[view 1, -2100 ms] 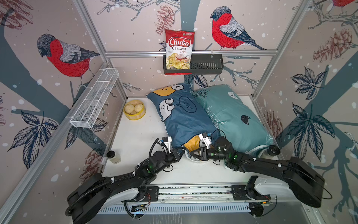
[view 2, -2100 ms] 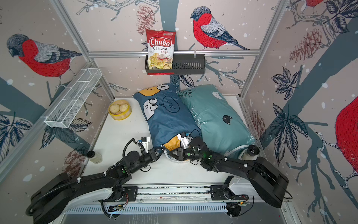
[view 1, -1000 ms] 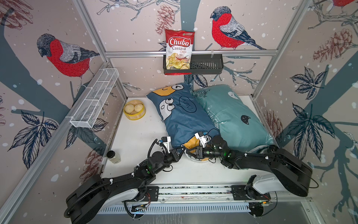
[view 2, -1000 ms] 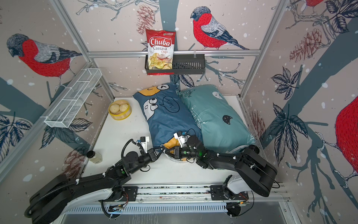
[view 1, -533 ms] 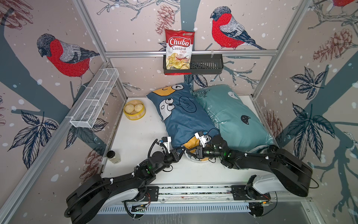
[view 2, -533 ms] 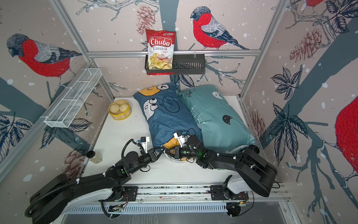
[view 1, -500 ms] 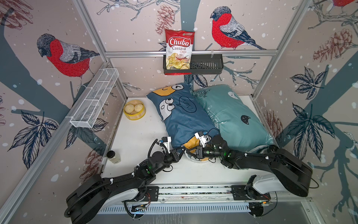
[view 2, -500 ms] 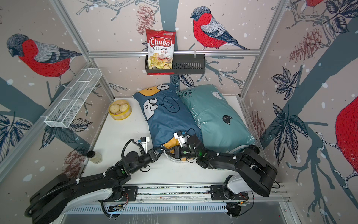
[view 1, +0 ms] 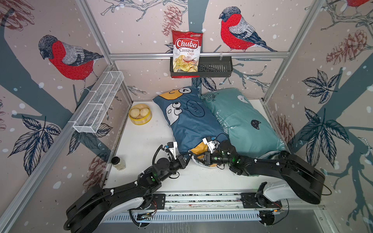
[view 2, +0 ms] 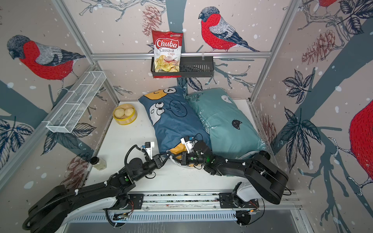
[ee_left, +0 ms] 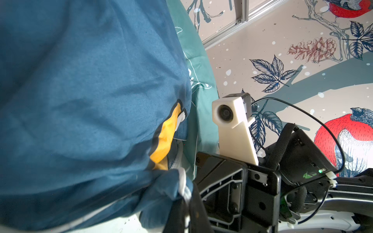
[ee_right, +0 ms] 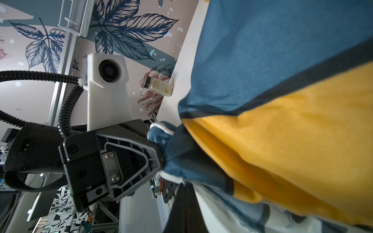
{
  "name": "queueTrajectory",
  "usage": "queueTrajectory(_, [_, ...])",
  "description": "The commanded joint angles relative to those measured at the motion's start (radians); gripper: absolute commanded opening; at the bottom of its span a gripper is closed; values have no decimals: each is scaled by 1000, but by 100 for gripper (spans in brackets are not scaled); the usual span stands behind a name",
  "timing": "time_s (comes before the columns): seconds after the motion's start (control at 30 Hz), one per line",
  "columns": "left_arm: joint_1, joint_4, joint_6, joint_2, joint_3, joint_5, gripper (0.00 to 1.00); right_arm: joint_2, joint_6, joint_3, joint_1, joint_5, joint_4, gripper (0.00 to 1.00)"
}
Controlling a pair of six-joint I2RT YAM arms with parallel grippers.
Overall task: Zip up pillowcases
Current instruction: Zip the zipper on the pillowcase.
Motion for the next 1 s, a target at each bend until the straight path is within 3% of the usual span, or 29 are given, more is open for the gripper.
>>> queueTrajectory(0.0, [-2,-4,24,-37,-6,-53,0,18,-20,21,18,34,-38,0])
queueTrajectory(0.33, [21,-203,66,-190,-27,-167,0,17,-34,44,42,82,-127,0])
queueTrajectory(0.97, [155,-382,115,-280,-8,-156,0,-89,-46,38,45,211,-379,0])
